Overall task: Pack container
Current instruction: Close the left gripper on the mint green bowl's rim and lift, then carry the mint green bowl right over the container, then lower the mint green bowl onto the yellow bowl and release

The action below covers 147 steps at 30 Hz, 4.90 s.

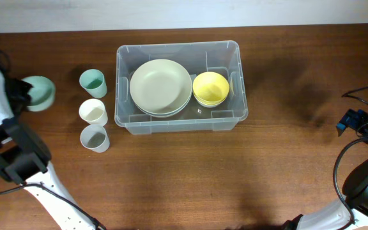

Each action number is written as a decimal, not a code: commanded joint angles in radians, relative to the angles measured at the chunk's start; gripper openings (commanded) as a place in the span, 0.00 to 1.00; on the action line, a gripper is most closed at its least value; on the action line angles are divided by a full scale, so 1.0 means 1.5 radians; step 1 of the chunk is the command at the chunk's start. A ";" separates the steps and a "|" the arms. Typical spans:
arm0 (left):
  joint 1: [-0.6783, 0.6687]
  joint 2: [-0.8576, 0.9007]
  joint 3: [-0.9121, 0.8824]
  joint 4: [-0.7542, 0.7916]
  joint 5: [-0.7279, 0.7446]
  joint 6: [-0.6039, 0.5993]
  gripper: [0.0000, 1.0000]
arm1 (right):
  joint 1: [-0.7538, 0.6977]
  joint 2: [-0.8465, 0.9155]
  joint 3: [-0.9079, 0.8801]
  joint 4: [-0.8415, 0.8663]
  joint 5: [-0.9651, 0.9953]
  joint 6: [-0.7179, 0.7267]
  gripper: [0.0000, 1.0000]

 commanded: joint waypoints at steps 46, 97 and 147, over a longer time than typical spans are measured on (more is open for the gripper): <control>-0.635 0.007 0.381 -0.062 0.117 0.197 0.08 | -0.003 -0.012 0.009 0.000 0.006 0.002 0.99; -0.700 0.043 0.037 0.162 0.137 0.182 0.24 | -0.003 -0.012 0.009 0.000 0.006 0.002 0.99; -0.679 0.051 0.150 0.070 0.070 0.207 0.01 | -0.003 -0.012 0.009 0.000 0.006 0.002 0.99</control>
